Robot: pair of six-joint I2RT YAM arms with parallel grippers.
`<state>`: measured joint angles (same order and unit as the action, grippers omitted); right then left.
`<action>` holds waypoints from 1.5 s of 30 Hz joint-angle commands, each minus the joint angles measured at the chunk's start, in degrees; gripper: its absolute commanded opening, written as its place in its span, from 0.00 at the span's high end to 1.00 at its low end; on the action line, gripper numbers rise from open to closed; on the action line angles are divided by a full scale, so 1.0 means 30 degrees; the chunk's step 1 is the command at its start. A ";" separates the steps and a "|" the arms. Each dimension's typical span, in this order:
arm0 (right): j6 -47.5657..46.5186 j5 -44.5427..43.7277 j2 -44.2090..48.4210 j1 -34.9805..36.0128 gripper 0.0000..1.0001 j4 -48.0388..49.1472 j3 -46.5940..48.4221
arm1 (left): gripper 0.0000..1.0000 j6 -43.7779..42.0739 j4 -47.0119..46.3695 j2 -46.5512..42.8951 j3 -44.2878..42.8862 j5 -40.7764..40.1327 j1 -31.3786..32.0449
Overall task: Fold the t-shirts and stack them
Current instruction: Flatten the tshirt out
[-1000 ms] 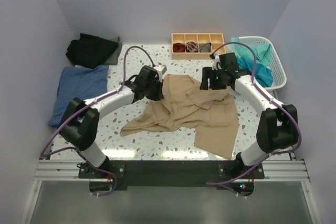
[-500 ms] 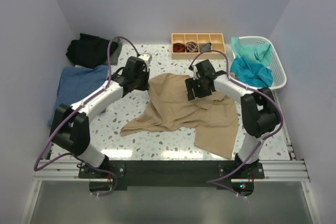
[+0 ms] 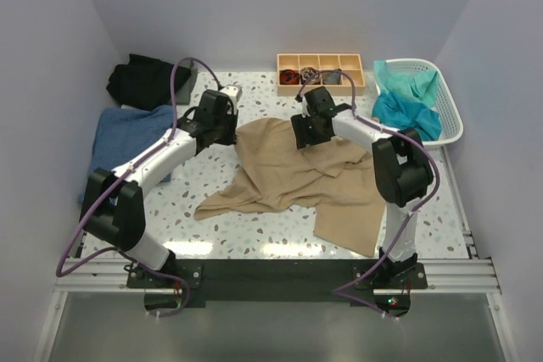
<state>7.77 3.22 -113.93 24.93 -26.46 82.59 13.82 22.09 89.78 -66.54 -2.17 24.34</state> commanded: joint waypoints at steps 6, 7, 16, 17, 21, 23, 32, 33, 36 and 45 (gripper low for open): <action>0.0574 -0.3328 -0.1135 0.0537 0.55 -0.1434 0.1182 | 1.00 -0.0653 -0.0038 -0.0160 -0.0993 -0.0125 -0.0320; 0.0574 -0.3504 -0.1135 0.0596 0.59 -0.1493 0.1182 | 1.00 -0.0653 -0.0038 -0.0160 -0.0993 -0.0125 -0.0320; 0.0341 -0.4442 0.0649 0.0656 1.00 -0.1375 0.0567 | 1.00 -0.0682 0.0429 -0.0248 -0.1285 -0.0387 -0.0349; 0.0166 -0.4560 0.1000 0.0656 1.00 -0.1434 0.0451 | 1.00 -0.0740 0.0489 -0.0335 -0.1373 -0.0562 -0.0349; -0.0246 -0.4504 0.2087 0.0685 0.78 -0.1520 0.0302 | 1.00 -0.0829 0.0606 -0.0512 -0.1491 -0.0623 -0.0378; -0.0363 -0.4415 0.2000 0.0656 0.85 -0.1814 0.0683 | 1.00 -0.0829 0.0607 -0.0570 -0.1404 -0.0623 -0.0378; -0.0334 -0.3974 0.1471 0.0656 1.00 -0.2021 0.0714 | 1.00 -0.0858 0.0489 -0.0541 -0.1139 -0.0329 -0.0378; -0.0334 -0.4004 0.1618 0.0656 1.00 -0.1963 0.0626 | 1.00 -0.0858 0.0489 -0.0628 -0.1168 -0.0388 -0.0378; -0.0422 -0.4705 0.2900 0.0685 1.00 -0.2253 0.0479 | 1.00 -0.0946 0.0781 -0.0833 -0.1431 -0.1001 -0.0378; -0.0158 -0.7461 1.1809 0.0656 1.00 -0.4213 0.1088 | 1.00 -0.2175 0.4733 -0.4169 -0.5324 -0.5630 -0.0437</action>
<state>6.87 -14.35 -91.72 26.74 -36.03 81.71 10.57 32.18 85.30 -74.30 -11.55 23.62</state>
